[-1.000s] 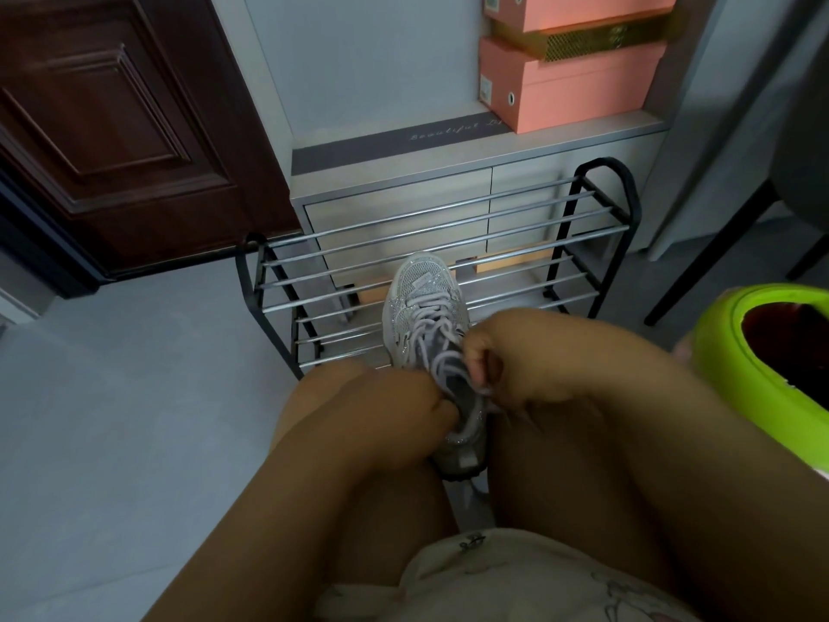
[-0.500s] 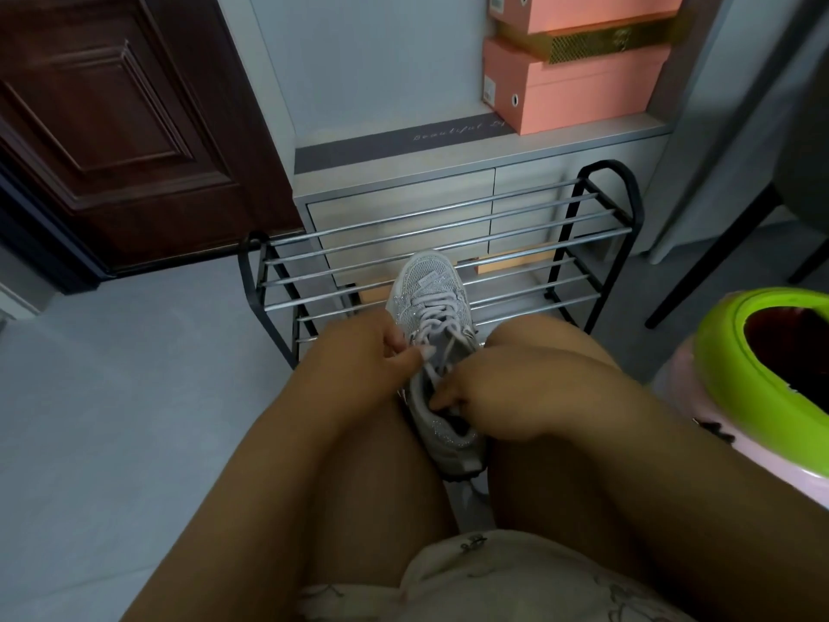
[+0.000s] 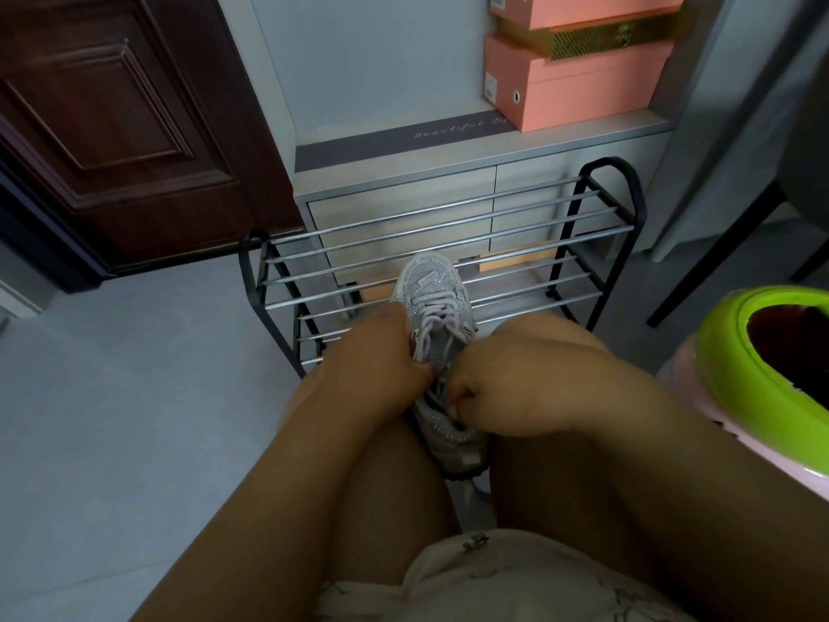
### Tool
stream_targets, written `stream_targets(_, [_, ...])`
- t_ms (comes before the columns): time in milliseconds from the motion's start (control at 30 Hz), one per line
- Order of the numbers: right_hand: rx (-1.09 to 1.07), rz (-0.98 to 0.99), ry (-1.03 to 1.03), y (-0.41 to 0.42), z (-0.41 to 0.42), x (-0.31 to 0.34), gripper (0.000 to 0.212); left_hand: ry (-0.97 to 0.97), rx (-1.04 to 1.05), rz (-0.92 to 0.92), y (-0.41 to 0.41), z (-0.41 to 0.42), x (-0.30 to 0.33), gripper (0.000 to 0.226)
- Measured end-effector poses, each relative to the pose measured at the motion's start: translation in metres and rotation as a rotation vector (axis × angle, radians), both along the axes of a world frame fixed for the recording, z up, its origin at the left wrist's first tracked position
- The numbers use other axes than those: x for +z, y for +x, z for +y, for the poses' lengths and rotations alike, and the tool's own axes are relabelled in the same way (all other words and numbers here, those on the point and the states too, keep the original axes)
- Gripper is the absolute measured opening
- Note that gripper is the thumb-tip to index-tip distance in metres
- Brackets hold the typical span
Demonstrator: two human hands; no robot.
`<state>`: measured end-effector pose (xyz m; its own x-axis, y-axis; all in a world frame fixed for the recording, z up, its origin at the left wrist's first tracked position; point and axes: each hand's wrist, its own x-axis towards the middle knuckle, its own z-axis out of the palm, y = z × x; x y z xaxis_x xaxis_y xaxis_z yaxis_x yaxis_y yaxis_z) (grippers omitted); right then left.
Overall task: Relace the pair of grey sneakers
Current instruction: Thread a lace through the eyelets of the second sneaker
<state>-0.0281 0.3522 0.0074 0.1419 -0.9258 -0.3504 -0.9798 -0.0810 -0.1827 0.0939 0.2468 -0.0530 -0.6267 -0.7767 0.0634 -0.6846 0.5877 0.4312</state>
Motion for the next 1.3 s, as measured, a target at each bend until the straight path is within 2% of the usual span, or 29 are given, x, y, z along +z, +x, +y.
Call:
stream_targets(100, [-0.108,-0.072,-0.113,-0.014,-0.001,0.003,0.024,-0.020,-0.016,0.009,0.001,-0.001,0.000,0.030])
stream_targets(333, [-0.161,-0.098,-0.027,-0.017,-0.005,-0.006,0.020,-0.001,-0.059,0.042,0.002,-0.001,0.001,0.029])
stream_targets(433, [-0.212,-0.144,-0.056,-0.021,-0.005,-0.007,0.013,0.028,-0.057,0.062,0.004,-0.002,0.000,0.026])
stream_targets(567, [-0.276,-0.290,-0.100,-0.035,-0.003,0.003,0.026,0.049,-0.056,0.091,0.004,-0.002,0.000,0.024])
stream_targets(667, [-0.311,-0.315,-0.095,-0.046,0.001,0.009,0.031,0.054,-0.050,0.103,0.004,-0.003,0.000,0.024])
stream_targets(767, [-0.251,-0.239,-0.025,-0.041,0.002,0.007,0.034,0.056,-0.050,0.100,0.003,-0.003,-0.001,0.024])
stream_targets(933, [0.083,-0.008,0.019,-0.016,-0.002,-0.009,0.029,0.048,-0.059,0.099,0.003,-0.004,-0.002,0.025])
stream_targets(1033, [-0.200,-0.178,-0.137,-0.021,-0.006,-0.002,0.016,0.057,-0.065,0.109,0.005,-0.004,-0.003,0.025])
stream_targets(1067, [-0.293,-0.223,-0.248,-0.027,-0.010,-0.003,0.018,0.065,-0.068,0.110,0.005,-0.004,-0.003,0.023])
stream_targets(1133, [-0.415,-0.191,-0.409,-0.033,-0.018,-0.007,0.026,0.085,-0.074,0.113,0.005,-0.005,-0.002,0.020])
stream_targets(1233, [-0.467,-0.182,-0.358,-0.026,-0.029,-0.020,0.043,0.103,-0.073,0.122,0.003,-0.003,0.000,0.022])
stream_targets(1300, [-0.434,-0.127,-0.342,-0.023,-0.036,-0.030,0.039,0.089,-0.067,0.123,0.003,-0.002,0.002,0.022])
